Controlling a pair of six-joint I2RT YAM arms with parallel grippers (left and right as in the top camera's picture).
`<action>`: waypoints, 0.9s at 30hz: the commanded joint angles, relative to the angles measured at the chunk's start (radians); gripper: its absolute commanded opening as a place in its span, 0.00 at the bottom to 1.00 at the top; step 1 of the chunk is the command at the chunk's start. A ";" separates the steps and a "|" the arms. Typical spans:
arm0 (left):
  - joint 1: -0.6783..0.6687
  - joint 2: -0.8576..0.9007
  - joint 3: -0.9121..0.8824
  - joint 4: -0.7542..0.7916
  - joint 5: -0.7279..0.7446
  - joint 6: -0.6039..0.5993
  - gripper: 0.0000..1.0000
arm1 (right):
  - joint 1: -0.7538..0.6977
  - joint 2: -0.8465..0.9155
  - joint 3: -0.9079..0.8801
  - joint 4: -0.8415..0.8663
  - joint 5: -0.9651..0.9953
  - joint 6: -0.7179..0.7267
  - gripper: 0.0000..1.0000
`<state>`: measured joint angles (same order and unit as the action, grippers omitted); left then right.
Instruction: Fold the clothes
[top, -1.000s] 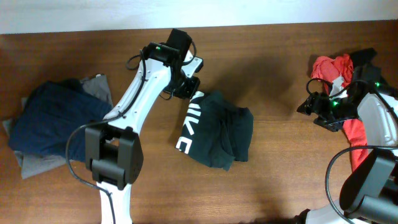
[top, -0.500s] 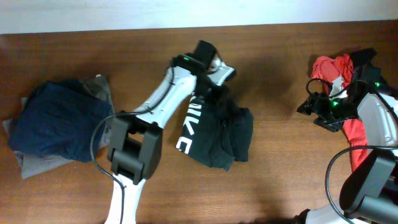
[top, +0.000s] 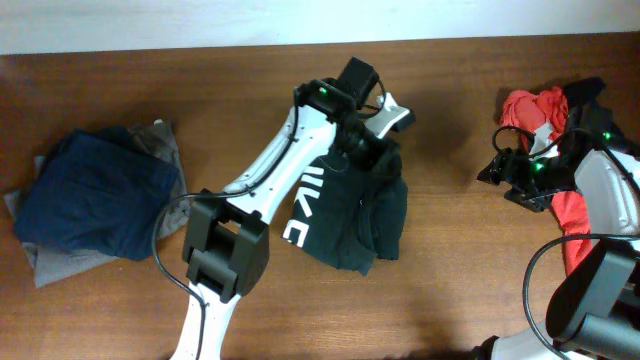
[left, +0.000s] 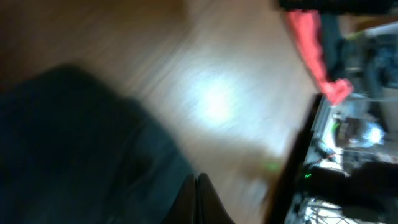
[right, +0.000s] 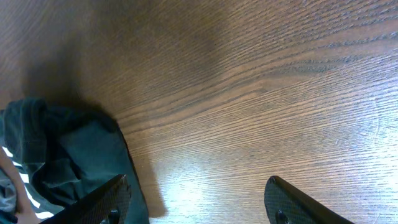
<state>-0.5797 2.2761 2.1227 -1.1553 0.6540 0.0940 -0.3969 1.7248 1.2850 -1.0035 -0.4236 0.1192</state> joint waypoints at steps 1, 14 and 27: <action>0.040 -0.002 0.020 -0.064 -0.217 0.040 0.01 | -0.003 -0.020 0.016 -0.003 0.005 -0.011 0.74; -0.123 0.164 -0.076 -0.020 -0.184 0.157 0.00 | -0.003 -0.020 0.016 -0.003 0.005 -0.011 0.74; -0.163 0.011 0.045 -0.183 -0.413 0.106 0.01 | -0.003 -0.020 0.016 0.001 -0.228 -0.170 0.73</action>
<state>-0.7925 2.4084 2.1265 -1.3193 0.3351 0.2321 -0.3969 1.7248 1.2850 -1.0027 -0.4873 0.0666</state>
